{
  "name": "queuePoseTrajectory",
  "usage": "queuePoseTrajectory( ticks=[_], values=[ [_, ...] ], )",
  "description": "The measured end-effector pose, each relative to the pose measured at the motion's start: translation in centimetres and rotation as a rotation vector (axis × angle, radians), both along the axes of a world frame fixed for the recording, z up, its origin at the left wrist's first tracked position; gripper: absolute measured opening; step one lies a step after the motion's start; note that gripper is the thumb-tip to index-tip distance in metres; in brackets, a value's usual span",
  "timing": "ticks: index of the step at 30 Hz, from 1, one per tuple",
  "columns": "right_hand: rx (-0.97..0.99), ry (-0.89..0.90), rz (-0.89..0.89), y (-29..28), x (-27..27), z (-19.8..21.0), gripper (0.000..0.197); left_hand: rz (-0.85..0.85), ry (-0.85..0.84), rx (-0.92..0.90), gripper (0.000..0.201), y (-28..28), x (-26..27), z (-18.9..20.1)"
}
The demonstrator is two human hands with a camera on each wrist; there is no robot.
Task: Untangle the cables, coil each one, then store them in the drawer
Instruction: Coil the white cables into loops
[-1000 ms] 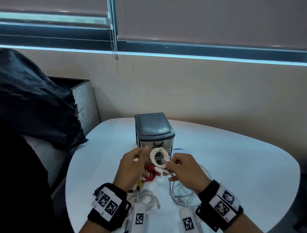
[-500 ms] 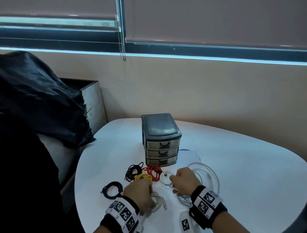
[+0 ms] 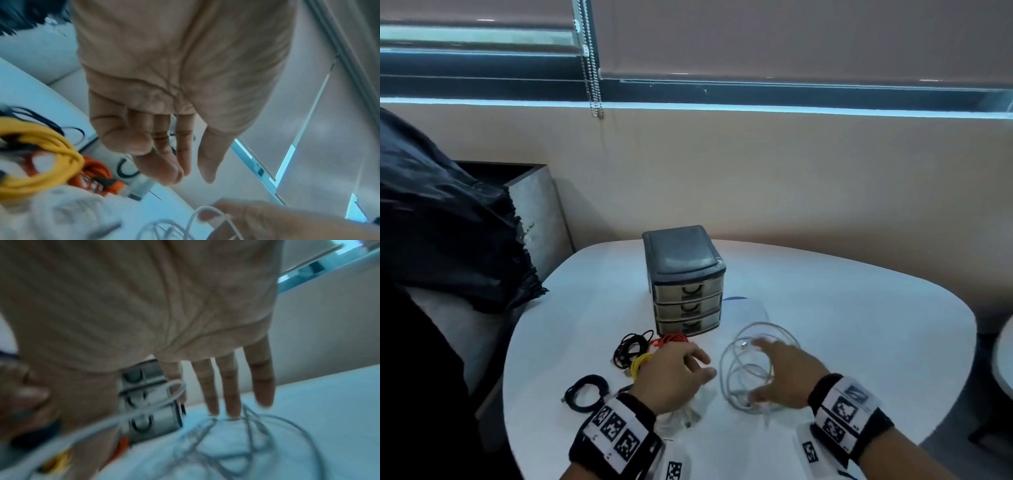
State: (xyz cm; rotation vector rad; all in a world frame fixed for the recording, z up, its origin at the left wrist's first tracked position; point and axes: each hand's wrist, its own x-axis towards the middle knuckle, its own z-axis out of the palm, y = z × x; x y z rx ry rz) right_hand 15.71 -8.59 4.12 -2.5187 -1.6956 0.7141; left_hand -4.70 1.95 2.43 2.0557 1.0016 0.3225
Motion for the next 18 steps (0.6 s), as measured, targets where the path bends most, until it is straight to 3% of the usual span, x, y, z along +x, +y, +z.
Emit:
queuePoseTrajectory(
  ticks=[2, 5, 8, 10, 12, 15, 18],
  values=[
    [0.054, -0.011, -0.013, -0.5, 0.6, -0.6, 0.006, -0.071, 0.036, -0.062, 0.022, -0.9, 2.4, -0.1],
    [0.356, 0.157, -0.244, -0.4, 3.4, 0.8, 0.028, -0.143, 0.113, -0.139, 0.038, -1.9, 5.7, -0.5],
    [0.678, 0.47, -0.519, -0.4, 5.8, 5.3, 0.022, -0.16, 0.201, -0.138, 0.058, -2.4, 8.3, -1.4],
    [0.781, 0.557, -0.581, -0.4, 6.8, 8.9, 0.023, -0.169, 0.274, -0.079, 0.069, -2.8, 9.7, -2.1],
    [0.8, 0.486, -0.537, -0.2, 7.5, 12.3, 0.031, -0.171, 0.301, -0.046, 0.078, -3.2, 11.0, -2.7],
    [0.817, 0.158, -0.396, -0.2, 7.4, 17.2, 0.041, -0.191, 0.176, -0.166, 0.084, -3.7, 12.6, -3.1],
    [0.933, 0.205, -0.404, -0.4, 6.5, 21.6, 0.041, -0.201, -0.028, -0.412, 0.088, -3.4, 13.3, -3.0]
  ],
)
